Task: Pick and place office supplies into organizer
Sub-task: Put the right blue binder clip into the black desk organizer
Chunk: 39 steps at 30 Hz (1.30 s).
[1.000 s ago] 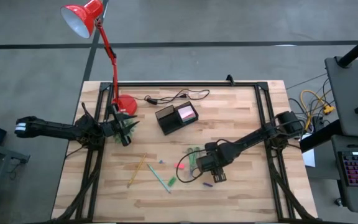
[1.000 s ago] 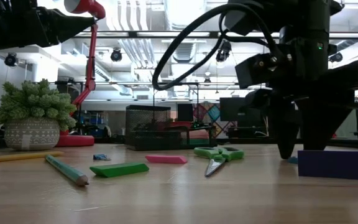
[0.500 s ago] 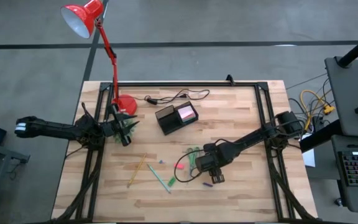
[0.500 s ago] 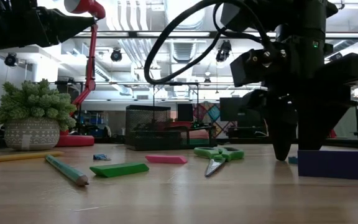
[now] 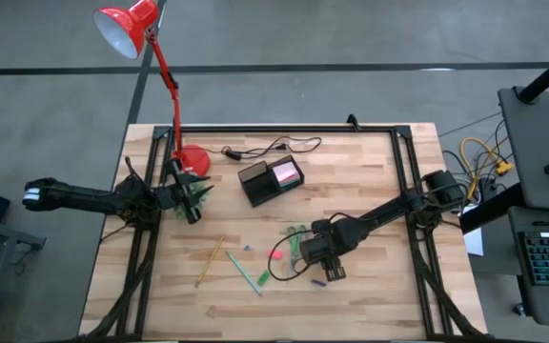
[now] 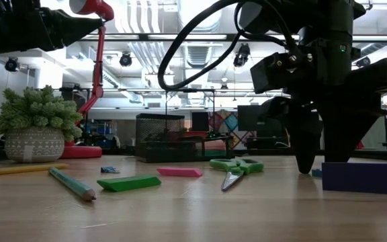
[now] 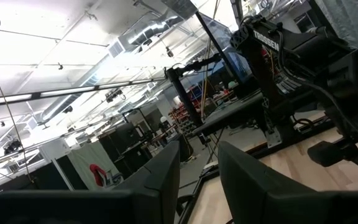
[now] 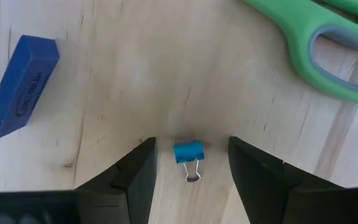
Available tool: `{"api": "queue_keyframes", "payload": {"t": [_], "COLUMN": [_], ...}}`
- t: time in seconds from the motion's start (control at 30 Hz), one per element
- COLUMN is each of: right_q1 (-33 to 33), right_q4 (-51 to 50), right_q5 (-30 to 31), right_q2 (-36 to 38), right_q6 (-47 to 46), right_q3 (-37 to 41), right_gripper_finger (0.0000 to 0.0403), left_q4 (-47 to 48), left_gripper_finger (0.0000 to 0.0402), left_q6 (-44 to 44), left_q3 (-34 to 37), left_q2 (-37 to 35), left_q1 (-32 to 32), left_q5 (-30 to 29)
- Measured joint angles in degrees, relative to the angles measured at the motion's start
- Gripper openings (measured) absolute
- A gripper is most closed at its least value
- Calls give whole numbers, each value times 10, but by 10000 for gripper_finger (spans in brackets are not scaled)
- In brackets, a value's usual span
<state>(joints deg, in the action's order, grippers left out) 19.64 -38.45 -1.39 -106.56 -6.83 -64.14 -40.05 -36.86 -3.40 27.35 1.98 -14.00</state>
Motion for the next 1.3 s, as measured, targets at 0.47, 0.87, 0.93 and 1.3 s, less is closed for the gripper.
{"api": "queue_keyframes", "payload": {"t": [0.47, 0.87, 0.93, 1.3], "right_q1": [0, 0, 0, -1], "right_q4": [-3, -7, -7, -42], "right_q5": [1, 12, 12, 29], "right_q2": [0, 0, -1, -1], "right_q6": [15, 29, 33, 74], "right_q3": [0, -4, -7, -39], "right_gripper_finger": [90, 46, 50, 42], "left_q4": [0, 0, 0, 0], "left_gripper_finger": [96, 96, 96, 96], "left_q6": [0, 0, 0, 0], "left_q3": [0, 0, 0, 0], "left_q2": [0, 0, 0, 0], "left_q1": [0, 0, 0, 0], "left_q5": [0, 0, 0, 0]}}
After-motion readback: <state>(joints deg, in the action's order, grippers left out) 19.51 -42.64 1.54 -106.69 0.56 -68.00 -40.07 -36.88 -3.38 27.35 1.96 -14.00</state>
